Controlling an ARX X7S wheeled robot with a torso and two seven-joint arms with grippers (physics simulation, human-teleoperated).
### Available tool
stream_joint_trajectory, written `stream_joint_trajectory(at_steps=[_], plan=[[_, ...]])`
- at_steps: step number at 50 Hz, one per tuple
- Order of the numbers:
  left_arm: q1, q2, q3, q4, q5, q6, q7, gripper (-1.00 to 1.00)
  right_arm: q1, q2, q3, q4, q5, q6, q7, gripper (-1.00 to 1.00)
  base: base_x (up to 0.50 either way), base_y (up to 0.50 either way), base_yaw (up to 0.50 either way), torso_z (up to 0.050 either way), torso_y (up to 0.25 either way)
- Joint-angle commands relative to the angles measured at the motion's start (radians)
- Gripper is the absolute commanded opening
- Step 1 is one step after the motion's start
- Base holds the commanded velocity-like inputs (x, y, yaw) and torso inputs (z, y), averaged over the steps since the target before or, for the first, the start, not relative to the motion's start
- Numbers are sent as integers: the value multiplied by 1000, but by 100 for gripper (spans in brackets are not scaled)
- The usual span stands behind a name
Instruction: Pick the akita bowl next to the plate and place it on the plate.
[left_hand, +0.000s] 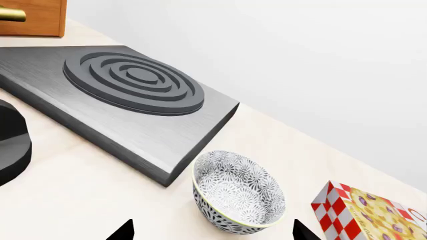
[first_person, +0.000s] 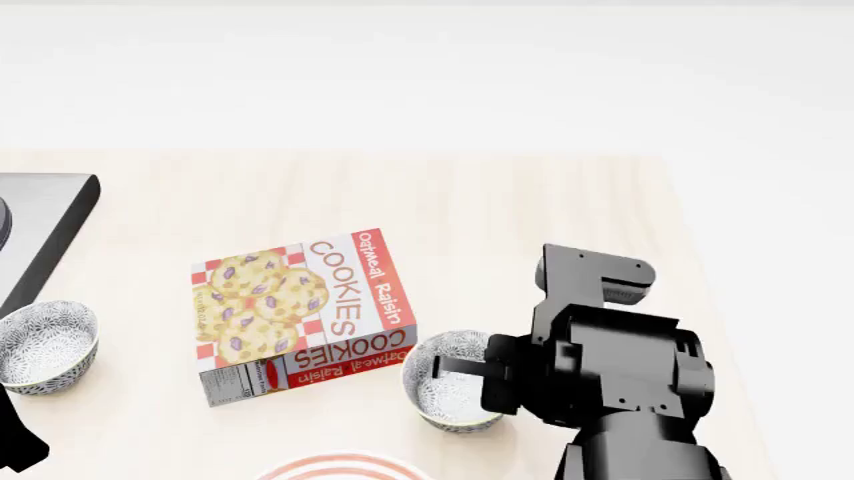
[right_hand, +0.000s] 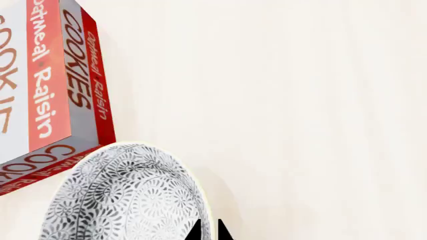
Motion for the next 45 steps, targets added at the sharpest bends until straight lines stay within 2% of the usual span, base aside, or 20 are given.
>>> stream_joint_trajectory(at_steps=[1,15,19,24,45], plan=[[0,0,3,-7,-1,6,2,100,9,4,-19,0,4,-48,4,-100,0,0,0,0,0],[3,-5,4,8,-10,-5,-9,100,71,25,-16,-5,17,-151,-73,-100,0,0,0,0,0],[1,-5,5,-2,-9,2,-5,100,-37,13,-35,-375,15,57,-90,-100,0,0,0,0,0],[0,-6,7,-2,-9,2,-7,100,-92,7,-61,-608,20,195,-92,-100,0,0,0,0,0],[6,-11,10,12,-17,-3,-16,100,-123,27,-5,-1096,148,701,-83,-100,0,0,0,0,0]])
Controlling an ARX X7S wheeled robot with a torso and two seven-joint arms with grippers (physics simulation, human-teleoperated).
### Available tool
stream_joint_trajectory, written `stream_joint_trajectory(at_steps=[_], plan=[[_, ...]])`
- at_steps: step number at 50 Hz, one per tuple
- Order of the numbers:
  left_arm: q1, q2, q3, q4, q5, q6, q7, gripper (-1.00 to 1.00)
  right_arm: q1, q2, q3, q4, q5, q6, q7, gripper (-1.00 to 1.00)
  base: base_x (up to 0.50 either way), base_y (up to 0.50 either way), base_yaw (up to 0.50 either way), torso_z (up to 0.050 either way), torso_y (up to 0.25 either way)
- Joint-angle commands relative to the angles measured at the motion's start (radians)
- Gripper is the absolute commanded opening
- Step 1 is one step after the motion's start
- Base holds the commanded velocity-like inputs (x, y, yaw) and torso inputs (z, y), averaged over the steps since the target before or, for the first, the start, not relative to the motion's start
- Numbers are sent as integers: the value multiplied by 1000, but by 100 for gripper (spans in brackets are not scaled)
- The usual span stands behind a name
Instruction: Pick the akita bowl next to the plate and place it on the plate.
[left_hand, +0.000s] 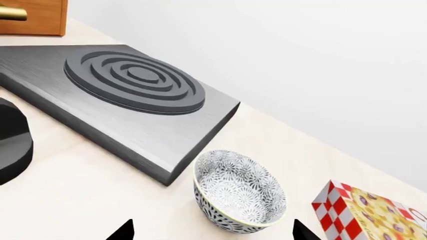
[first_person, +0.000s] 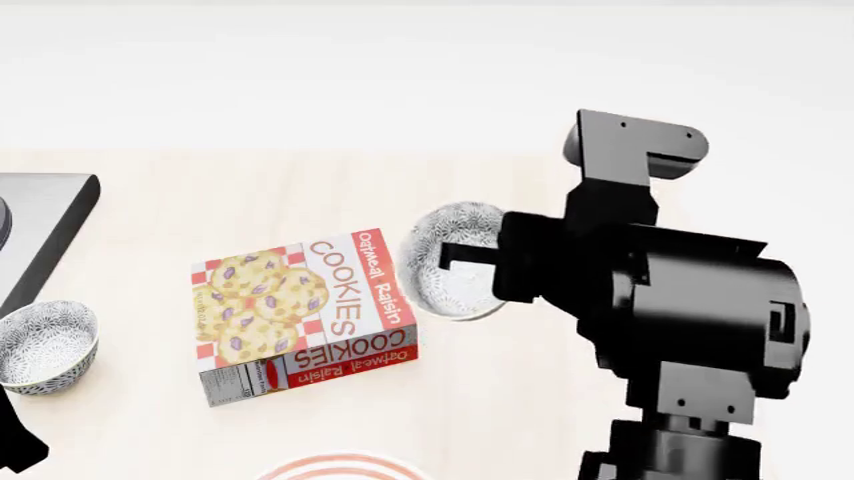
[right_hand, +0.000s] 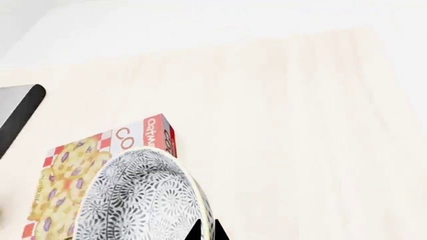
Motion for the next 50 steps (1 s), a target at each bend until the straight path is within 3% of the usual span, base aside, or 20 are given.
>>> stream_joint_trajectory(at_steps=[1,5,12,27,50], plan=[[1,-3,2,4,-4,-1,-3,100,-14,22,27,-236,139,240,35,-100,0,0,0,0,0],[0,-2,3,-7,-2,6,1,100,-39,114,-15,-239,569,240,335,-100,0,0,0,0,0],[0,-3,4,-6,-2,7,-2,100,-72,174,-45,-240,920,236,534,-100,0,0,0,0,0],[2,-6,7,2,-10,1,-9,100,-126,194,-77,-239,1089,219,582,-100,0,0,0,0,1],[-2,-7,13,-13,-9,14,-5,100,-199,220,-167,-229,1107,136,522,-100,0,0,0,0,0]])
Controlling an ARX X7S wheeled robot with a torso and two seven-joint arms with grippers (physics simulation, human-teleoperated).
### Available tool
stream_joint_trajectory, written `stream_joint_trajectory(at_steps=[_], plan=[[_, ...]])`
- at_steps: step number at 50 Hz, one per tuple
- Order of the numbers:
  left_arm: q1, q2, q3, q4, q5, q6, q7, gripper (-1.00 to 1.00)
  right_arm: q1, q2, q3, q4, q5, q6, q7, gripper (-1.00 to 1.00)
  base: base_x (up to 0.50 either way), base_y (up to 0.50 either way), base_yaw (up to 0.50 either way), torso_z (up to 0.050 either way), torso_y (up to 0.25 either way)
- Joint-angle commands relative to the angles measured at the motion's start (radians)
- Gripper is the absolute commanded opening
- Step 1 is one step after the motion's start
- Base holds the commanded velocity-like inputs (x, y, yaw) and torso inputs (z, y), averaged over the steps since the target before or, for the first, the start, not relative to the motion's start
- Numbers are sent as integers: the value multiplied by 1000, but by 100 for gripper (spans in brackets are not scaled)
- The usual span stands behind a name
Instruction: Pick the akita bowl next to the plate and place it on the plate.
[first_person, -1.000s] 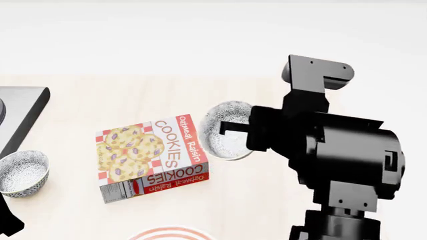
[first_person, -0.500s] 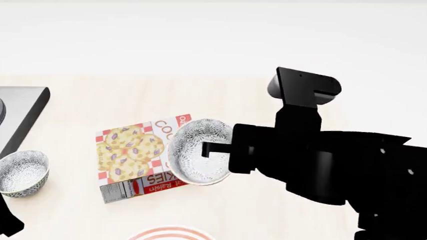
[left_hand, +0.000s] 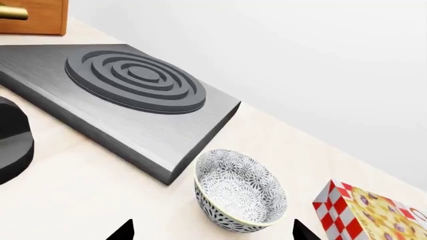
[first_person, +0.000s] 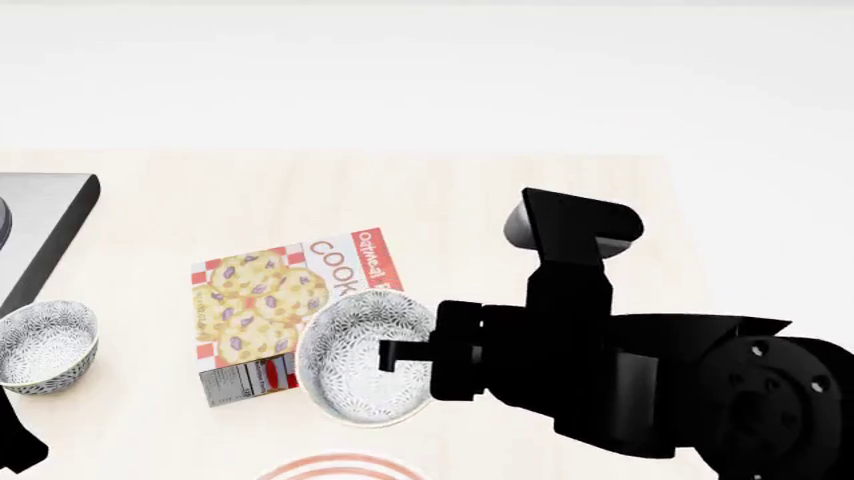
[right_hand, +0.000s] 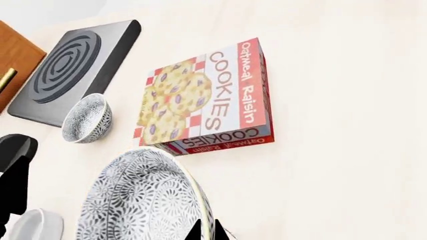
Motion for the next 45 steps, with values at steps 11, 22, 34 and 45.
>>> stream_joint_trajectory(at_steps=[11,22,34,45], plan=[[1,-3,4,-2,-3,5,-2,100,-57,17,-43,-14,57,-41,-10,-100,0,0,0,0,0],[0,-4,7,-11,-2,13,1,100,-80,29,-68,-23,64,-56,-23,-100,0,0,0,0,0],[2,-8,9,3,-7,5,-7,100,-100,42,-102,-50,88,-47,-40,-100,0,0,0,0,1],[3,-9,12,0,-8,8,-8,100,-109,49,-139,-41,81,-68,-64,-100,0,0,0,0,0]])
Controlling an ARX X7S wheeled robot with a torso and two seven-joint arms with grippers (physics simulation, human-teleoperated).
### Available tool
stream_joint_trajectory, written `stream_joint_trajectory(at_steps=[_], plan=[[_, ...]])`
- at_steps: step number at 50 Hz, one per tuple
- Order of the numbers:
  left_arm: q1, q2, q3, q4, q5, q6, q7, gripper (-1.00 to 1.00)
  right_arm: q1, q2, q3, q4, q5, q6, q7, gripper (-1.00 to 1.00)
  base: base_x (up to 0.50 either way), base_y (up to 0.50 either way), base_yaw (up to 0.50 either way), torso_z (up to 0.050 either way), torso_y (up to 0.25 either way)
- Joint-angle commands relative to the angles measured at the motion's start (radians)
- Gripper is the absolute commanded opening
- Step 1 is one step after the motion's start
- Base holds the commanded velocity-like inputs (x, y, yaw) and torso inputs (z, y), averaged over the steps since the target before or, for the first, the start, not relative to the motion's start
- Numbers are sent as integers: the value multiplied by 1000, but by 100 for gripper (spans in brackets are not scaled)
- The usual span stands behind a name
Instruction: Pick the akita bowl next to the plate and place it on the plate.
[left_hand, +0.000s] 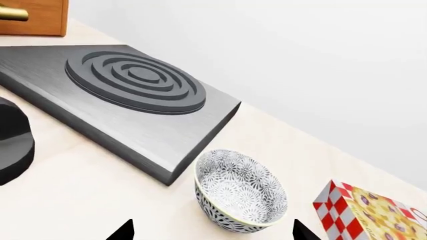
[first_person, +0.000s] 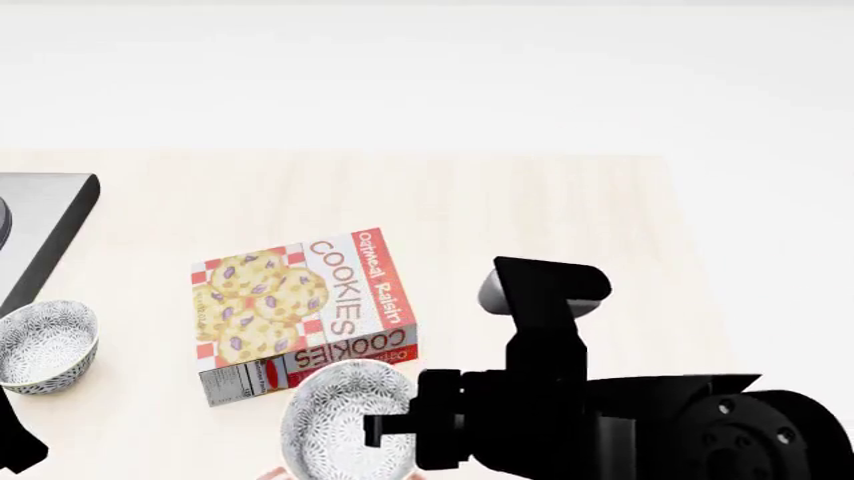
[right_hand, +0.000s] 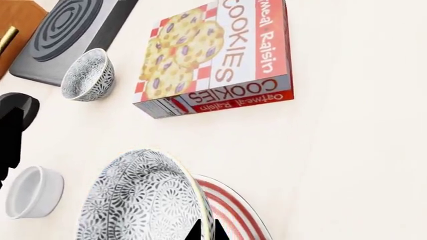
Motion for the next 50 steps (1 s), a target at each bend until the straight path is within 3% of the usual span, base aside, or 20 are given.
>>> stream_joint_trajectory(at_steps=[1,50], plan=[[1,-2,2,2,-3,-1,-3,100,-8,7,-27,-4,17,-16,-22,-100,0,0,0,0,0],[-1,-7,14,-6,-8,10,-6,100,-53,21,-164,3,23,-50,-103,-100,0,0,0,0,0]])
